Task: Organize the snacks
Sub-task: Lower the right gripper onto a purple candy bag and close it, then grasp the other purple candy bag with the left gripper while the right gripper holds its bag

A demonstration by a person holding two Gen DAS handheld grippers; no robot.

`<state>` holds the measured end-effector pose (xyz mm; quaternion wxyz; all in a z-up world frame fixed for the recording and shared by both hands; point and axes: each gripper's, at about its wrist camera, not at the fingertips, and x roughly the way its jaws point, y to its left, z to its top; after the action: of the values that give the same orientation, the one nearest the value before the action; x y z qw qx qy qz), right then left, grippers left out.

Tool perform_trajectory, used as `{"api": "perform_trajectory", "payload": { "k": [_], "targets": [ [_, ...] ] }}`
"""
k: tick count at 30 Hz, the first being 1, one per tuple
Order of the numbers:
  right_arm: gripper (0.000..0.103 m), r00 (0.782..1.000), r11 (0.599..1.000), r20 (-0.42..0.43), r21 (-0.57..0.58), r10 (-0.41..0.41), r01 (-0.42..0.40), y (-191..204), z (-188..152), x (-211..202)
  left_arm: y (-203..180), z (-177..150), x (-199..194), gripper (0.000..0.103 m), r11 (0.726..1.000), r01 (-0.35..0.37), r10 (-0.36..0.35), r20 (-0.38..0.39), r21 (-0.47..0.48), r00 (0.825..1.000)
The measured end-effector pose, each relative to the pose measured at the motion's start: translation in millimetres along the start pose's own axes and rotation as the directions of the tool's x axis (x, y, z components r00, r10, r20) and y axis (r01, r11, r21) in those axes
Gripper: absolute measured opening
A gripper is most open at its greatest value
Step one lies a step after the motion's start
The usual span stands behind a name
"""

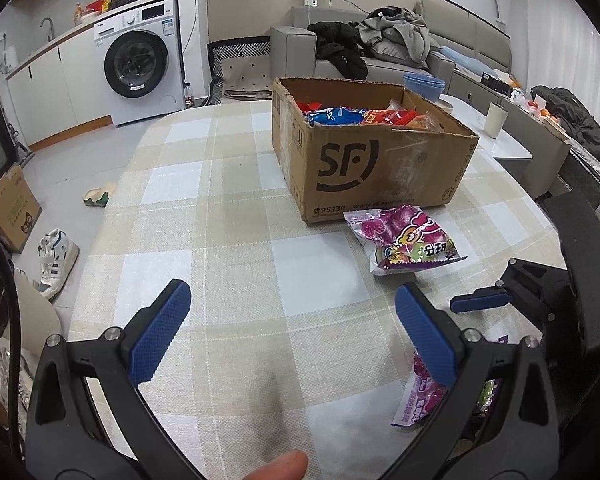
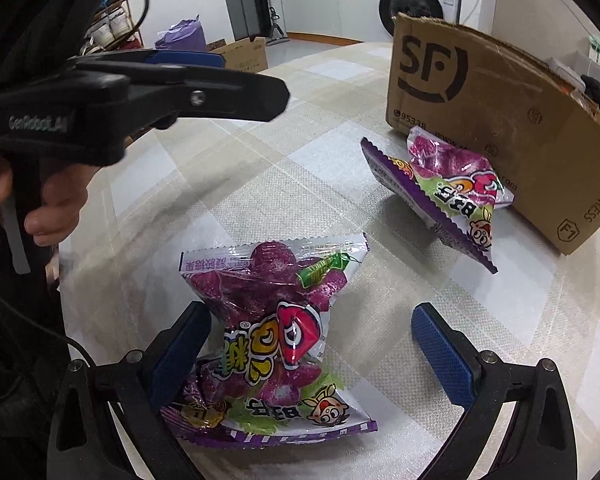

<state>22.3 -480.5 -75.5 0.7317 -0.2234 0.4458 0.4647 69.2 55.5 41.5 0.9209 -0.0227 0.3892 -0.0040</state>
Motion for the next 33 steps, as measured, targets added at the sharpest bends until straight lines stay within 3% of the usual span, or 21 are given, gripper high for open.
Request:
{"api": "perform_trajectory", "payload": {
  "k": [8, 21, 28, 33],
  "targets": [
    [0.061, 1.0, 0.999, 0.025, -0.03, 0.014, -0.013, 4.5, -5.4, -5.2, 0.2, -1.8, 3.1, 0.102, 1.0, -0.002, 0.002, -0.01, 0.0, 1.0],
    [0.054, 0.989, 0.999, 0.144, 0.032, -0.022, 0.018, -19.7, -0.8, -41.3, -2.5, -3.7, 8.2, 0.102, 1.0, 0.002, -0.002, -0.017, 0.005, 1.0],
    [0.054, 0.956, 0.991, 0.282, 0.125, -0.075, 0.041, -44.4, -0.2, -82.4, -8.4, -5.1, 11.7, 0.102, 1.0, 0.006, -0.006, -0.02, 0.01, 1.0],
    [0.054, 0.936, 0.976, 0.332, 0.215, -0.116, 0.044, -63.9, -3.9, -104.3, -14.3, -5.4, 17.9, 0.102, 1.0, 0.017, -0.017, -0.027, 0.014, 0.999]
  ]
}}
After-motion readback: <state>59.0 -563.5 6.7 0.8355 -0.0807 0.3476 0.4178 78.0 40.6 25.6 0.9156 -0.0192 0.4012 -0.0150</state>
